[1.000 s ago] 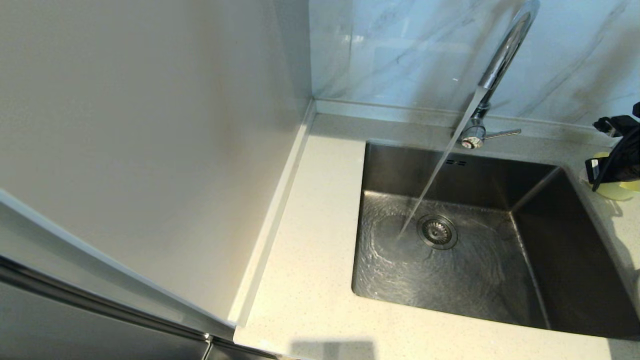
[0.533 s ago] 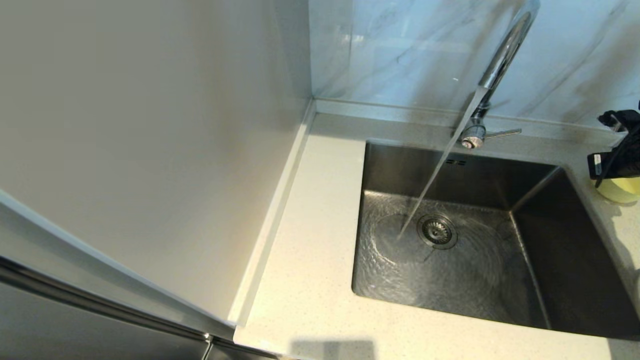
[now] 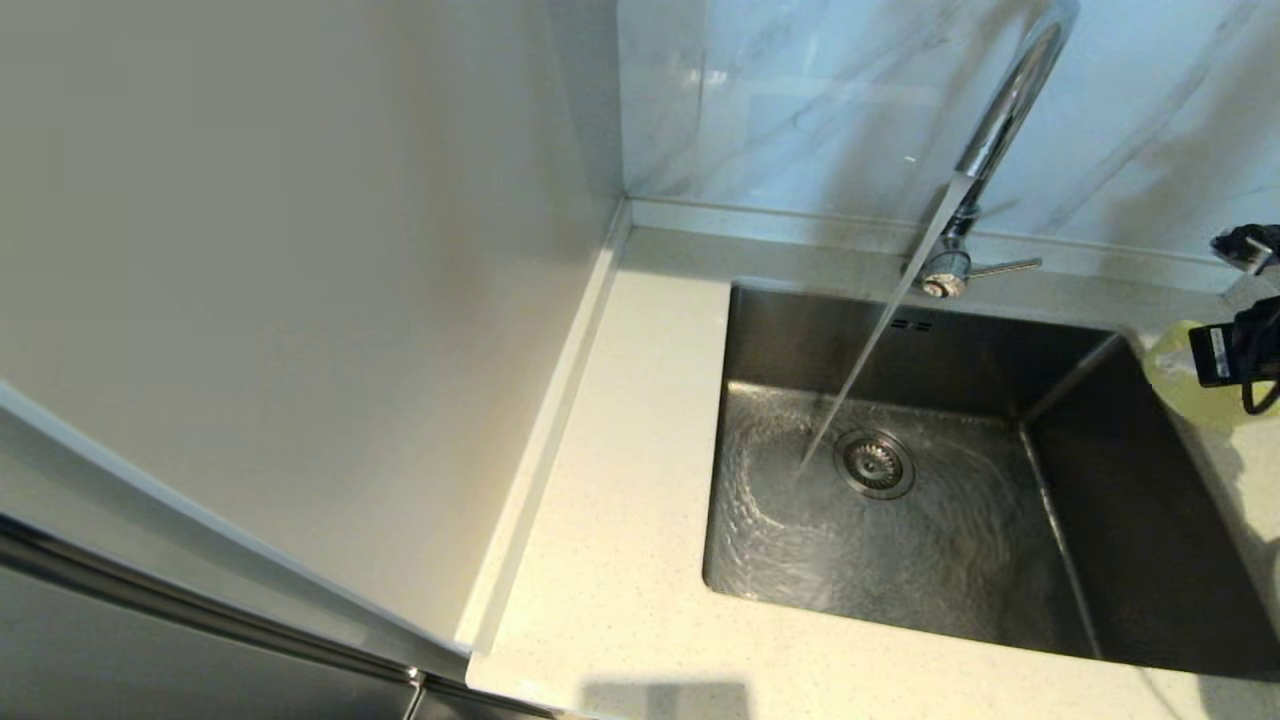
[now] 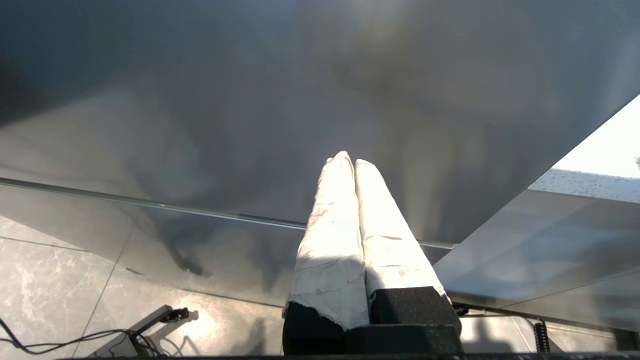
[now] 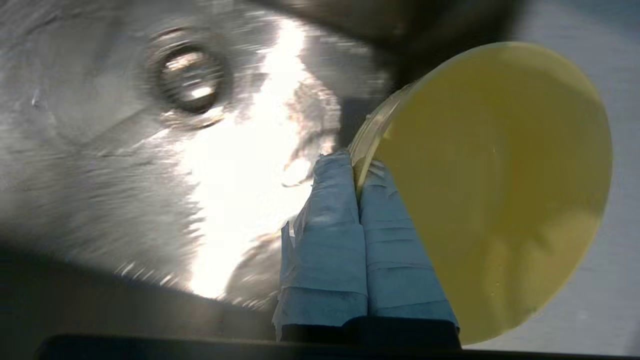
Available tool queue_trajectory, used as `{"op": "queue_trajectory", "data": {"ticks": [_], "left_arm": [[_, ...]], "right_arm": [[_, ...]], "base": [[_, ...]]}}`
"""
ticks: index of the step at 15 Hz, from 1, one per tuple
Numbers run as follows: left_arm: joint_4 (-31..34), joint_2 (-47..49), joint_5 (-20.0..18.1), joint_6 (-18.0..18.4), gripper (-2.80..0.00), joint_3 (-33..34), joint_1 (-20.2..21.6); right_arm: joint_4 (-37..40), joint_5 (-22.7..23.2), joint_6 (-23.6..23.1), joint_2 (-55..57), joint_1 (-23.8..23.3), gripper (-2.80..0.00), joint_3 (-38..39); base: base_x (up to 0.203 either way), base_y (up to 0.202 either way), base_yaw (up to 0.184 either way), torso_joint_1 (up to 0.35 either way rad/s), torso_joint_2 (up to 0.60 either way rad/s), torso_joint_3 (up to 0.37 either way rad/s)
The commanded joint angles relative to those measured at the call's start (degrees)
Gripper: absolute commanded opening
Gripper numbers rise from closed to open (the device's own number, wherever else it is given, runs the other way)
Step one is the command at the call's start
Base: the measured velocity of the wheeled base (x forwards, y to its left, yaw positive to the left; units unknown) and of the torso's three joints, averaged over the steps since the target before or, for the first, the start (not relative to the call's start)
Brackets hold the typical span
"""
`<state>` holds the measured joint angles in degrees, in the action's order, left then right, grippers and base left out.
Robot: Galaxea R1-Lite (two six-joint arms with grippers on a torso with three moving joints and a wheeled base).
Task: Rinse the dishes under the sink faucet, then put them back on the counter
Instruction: Rinse the bowl
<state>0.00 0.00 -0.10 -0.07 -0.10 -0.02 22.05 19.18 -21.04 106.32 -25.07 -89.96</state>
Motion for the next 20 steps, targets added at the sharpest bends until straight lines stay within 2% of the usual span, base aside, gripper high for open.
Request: {"op": "queue_trajectory", "data": {"ticks": [1, 2, 3, 5, 8, 14, 17, 20], "left_arm": [[0.0, 0.0, 0.0, 0.0, -2.80, 0.0, 0.0], [0.0, 0.0, 0.0, 0.0, -2.80, 0.0, 0.0], [0.0, 0.0, 0.0, 0.0, -2.80, 0.1, 0.0], [0.0, 0.0, 0.0, 0.0, -2.80, 0.0, 0.0], [0.0, 0.0, 0.0, 0.0, -2.80, 0.0, 0.0], [0.0, 0.0, 0.0, 0.0, -2.80, 0.0, 0.0], [0.0, 0.0, 0.0, 0.0, -2.80, 0.0, 0.0], [0.0, 0.0, 0.0, 0.0, -2.80, 0.0, 0.0]], "right_arm": [[0.2, 4.8, -1.8, -8.8, 2.6, -2.80, 7.6], [0.1, 6.5, -2.0, -10.7, 6.0, -2.80, 10.1], [0.1, 7.3, -0.2, -12.1, 8.9, -2.80, 11.3], [0.1, 7.8, 6.0, -14.6, 15.9, -2.80, 12.5], [0.0, 8.0, 8.5, -16.2, 24.9, -2.80, 13.0], [-1.2, 7.8, 8.6, -15.3, 33.7, -2.80, 12.1], [-4.9, 3.7, 8.6, -13.6, 37.7, -2.80, 11.2], [-8.8, 2.0, 8.6, -10.5, 39.1, -2.80, 10.0]], "base": [[0.000, 0.000, 0.000, 0.000, 0.00, 0.000], [0.000, 0.000, 0.000, 0.000, 0.00, 0.000], [0.000, 0.000, 0.000, 0.000, 0.00, 0.000], [0.000, 0.000, 0.000, 0.000, 0.00, 0.000], [0.000, 0.000, 0.000, 0.000, 0.00, 0.000], [0.000, 0.000, 0.000, 0.000, 0.00, 0.000], [0.000, 0.000, 0.000, 0.000, 0.00, 0.000], [0.000, 0.000, 0.000, 0.000, 0.00, 0.000]]}}
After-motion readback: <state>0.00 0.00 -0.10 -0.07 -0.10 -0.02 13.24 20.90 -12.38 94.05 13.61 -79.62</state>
